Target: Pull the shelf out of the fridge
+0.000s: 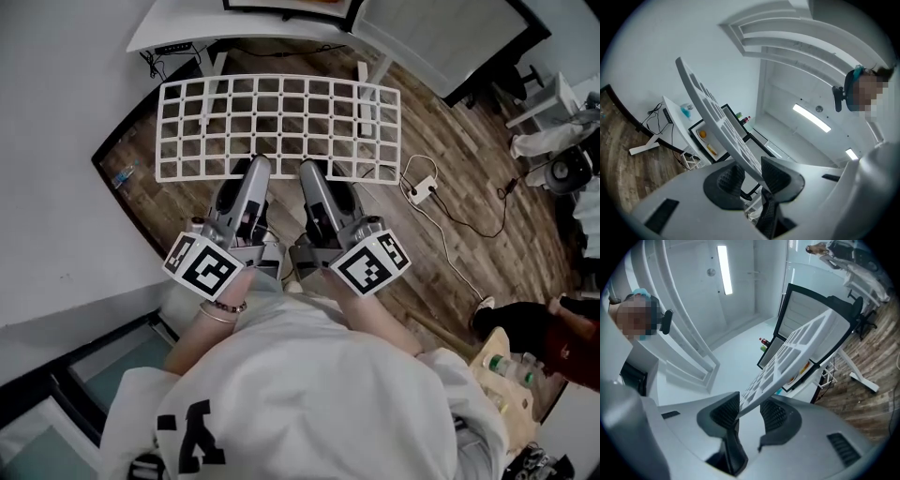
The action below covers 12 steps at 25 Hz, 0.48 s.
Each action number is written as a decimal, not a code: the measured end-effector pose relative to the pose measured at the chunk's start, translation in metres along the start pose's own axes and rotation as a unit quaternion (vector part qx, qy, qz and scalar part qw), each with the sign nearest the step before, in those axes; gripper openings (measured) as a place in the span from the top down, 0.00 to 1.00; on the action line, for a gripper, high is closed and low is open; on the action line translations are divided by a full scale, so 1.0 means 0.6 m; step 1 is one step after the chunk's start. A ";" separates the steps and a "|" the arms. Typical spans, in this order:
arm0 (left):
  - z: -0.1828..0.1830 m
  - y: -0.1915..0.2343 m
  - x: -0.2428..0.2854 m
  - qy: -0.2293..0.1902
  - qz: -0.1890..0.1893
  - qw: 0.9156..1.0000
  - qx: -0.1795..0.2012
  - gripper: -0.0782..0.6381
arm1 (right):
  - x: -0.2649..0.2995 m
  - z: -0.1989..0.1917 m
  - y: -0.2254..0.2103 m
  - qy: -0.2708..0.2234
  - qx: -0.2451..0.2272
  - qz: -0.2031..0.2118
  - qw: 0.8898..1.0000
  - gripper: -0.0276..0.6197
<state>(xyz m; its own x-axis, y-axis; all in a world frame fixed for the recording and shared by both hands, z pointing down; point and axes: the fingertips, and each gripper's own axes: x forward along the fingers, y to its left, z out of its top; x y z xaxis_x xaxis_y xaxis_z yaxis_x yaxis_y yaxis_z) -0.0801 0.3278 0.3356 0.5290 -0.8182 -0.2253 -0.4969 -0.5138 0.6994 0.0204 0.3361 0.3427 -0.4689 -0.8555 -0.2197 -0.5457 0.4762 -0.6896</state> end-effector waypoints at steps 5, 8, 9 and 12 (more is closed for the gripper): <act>-0.029 -0.033 -0.036 -0.003 0.008 1.000 -0.002 0.73 | -0.054 -0.004 0.011 0.009 0.009 0.000 1.000 0.73; -0.036 -0.046 -0.048 -0.005 0.008 1.000 -0.001 0.73 | -0.070 -0.004 0.018 0.012 0.002 0.003 1.000 0.73; -0.036 -0.049 -0.050 -0.005 0.007 1.000 -0.001 0.73 | -0.073 -0.002 0.019 0.011 0.002 0.003 1.000 0.73; -0.036 -0.061 -0.048 -0.007 0.000 1.000 0.002 0.73 | -0.079 0.005 0.022 0.003 0.004 0.005 1.000 0.72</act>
<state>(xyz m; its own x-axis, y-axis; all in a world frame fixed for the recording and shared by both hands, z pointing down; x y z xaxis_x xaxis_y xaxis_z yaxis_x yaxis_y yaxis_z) -0.0619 0.3757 0.3312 0.5197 -0.8213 -0.2352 -0.4987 -0.5151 0.6971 0.0376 0.3825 0.3423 -0.4778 -0.8497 -0.2230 -0.5350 0.4828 -0.6933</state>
